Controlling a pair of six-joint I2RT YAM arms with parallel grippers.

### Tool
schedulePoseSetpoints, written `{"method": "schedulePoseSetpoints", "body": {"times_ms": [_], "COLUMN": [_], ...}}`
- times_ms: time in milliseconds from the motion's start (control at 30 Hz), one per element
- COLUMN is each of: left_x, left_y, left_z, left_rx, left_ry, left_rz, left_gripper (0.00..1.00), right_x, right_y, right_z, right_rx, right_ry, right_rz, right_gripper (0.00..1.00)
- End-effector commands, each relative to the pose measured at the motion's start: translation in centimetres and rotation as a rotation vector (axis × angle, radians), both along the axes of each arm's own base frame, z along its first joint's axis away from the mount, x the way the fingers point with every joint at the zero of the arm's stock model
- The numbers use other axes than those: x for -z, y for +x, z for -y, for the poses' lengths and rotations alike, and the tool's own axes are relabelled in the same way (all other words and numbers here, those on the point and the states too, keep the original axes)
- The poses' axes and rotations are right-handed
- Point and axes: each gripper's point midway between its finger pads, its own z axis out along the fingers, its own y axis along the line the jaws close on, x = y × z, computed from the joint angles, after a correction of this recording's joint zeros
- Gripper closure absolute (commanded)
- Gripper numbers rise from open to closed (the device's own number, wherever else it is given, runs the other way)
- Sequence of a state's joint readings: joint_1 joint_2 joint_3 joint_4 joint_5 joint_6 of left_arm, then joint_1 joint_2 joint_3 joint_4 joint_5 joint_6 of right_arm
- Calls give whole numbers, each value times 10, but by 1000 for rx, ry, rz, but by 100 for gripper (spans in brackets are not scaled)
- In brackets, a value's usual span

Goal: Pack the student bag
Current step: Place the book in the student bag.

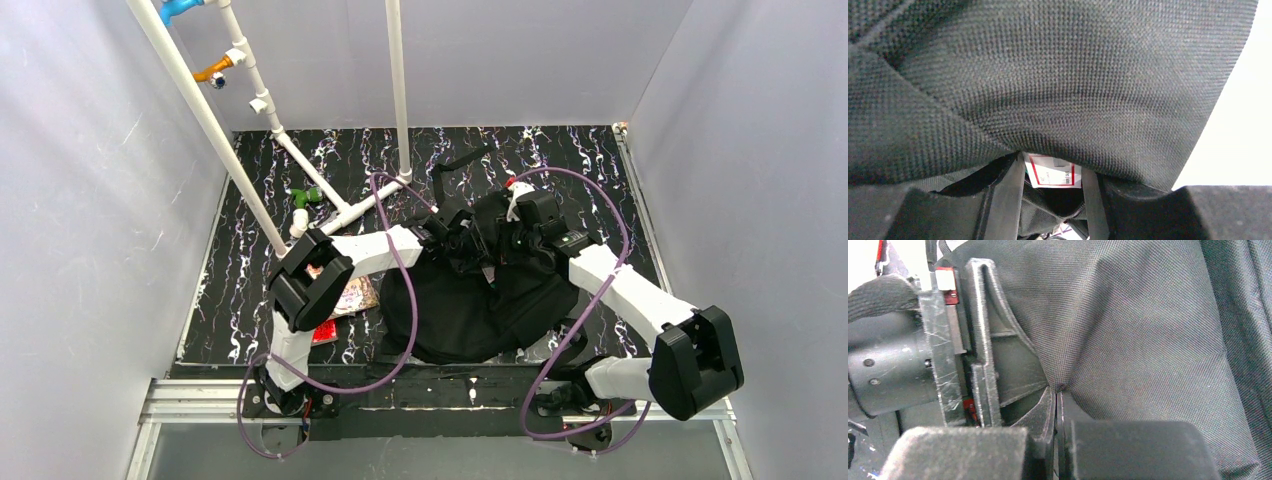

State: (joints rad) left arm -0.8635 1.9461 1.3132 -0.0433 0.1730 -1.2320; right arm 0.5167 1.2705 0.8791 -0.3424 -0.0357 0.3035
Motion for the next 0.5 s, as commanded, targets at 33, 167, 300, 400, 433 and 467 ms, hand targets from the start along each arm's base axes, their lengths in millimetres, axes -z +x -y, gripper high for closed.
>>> {"method": "schedulePoseSetpoints", "body": {"times_ms": [33, 167, 300, 400, 433, 467], "left_x": [-14, -28, -39, -33, -30, -26], "left_y": [6, 18, 26, 22, 18, 13], "left_z": [29, 28, 26, 22, 20, 16], "left_rx": [111, 104, 81, 73, 75, 82], "left_ry": [-102, -115, -126, -114, -111, -110], "left_rz": [46, 100, 122, 93, 72, 52], "left_gripper": [77, 67, 45, 32, 26, 21], "right_x": [-30, -23, -15, -13, -14, -15], "right_y": [3, 1, -2, -1, -1, 1], "right_z": [-11, -7, -3, 1, 3, 5], "right_rx": [-27, -22, -19, -12, -10, -5], "right_ry": [79, 61, 39, 19, 12, 3], "right_rz": [72, 60, 48, 57, 63, 67], "right_gripper": [99, 99, 99, 99, 99, 99]}}
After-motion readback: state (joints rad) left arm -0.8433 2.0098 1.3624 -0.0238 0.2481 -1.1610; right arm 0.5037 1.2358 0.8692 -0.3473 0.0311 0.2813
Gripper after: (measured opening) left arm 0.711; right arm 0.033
